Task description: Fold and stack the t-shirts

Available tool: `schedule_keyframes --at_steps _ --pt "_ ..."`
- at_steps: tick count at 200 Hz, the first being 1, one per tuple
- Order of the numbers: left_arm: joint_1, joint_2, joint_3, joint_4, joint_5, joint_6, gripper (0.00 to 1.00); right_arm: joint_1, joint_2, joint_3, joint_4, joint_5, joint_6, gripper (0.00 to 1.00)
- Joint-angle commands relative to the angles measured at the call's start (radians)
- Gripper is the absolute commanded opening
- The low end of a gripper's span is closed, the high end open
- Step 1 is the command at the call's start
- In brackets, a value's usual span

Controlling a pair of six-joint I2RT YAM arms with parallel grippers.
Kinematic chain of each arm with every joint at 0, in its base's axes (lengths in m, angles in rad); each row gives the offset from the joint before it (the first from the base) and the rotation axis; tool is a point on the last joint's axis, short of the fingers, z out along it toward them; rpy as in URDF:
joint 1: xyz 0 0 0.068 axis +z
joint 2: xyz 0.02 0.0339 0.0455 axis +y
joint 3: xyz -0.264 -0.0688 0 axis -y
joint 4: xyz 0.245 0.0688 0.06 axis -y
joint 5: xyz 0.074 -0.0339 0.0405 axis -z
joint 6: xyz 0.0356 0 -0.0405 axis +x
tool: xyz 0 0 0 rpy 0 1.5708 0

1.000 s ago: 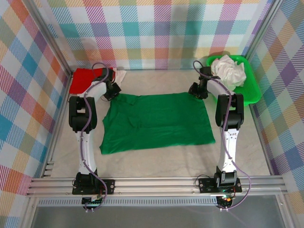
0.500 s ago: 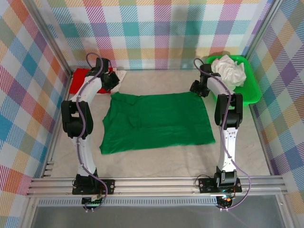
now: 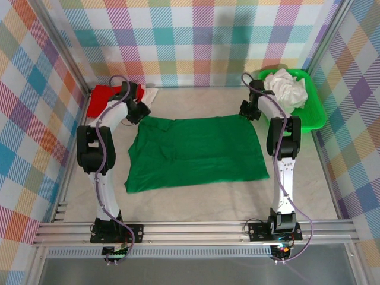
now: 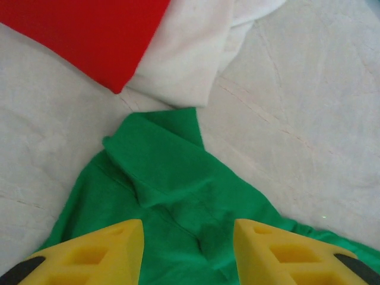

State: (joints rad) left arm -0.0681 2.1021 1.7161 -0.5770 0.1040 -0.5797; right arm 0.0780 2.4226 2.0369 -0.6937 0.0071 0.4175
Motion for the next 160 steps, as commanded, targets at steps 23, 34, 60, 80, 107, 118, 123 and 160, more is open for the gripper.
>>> schedule_keyframes --at_steps 23,34,60,80,107,118,123,160 --pt "0.025 0.121 0.117 -0.044 -0.041 0.021 0.45 0.005 -0.025 -0.055 0.001 -0.024 -0.011 0.1" --pt "0.029 0.147 0.143 -0.053 -0.048 0.022 0.45 0.005 -0.034 -0.069 0.01 -0.02 -0.01 0.06" --pt "0.037 0.204 0.213 -0.081 -0.059 0.038 0.42 0.005 -0.068 -0.118 0.043 -0.02 -0.005 0.0" --pt "0.037 0.223 0.246 -0.103 -0.072 0.043 0.41 0.005 -0.076 -0.119 0.04 -0.026 -0.005 0.0" --pt "0.041 0.19 0.212 -0.098 -0.102 0.043 0.41 0.004 -0.082 -0.122 0.04 -0.025 -0.002 0.0" --pt "0.044 0.173 0.193 -0.095 -0.108 0.045 0.42 0.005 -0.082 -0.122 0.04 -0.028 0.0 0.0" --pt "0.045 0.168 0.184 -0.091 -0.11 0.045 0.42 0.005 -0.082 -0.121 0.04 -0.029 0.0 0.0" --pt "0.048 0.13 0.114 -0.042 -0.093 0.035 0.43 0.005 -0.082 -0.127 0.043 -0.031 0.006 0.0"
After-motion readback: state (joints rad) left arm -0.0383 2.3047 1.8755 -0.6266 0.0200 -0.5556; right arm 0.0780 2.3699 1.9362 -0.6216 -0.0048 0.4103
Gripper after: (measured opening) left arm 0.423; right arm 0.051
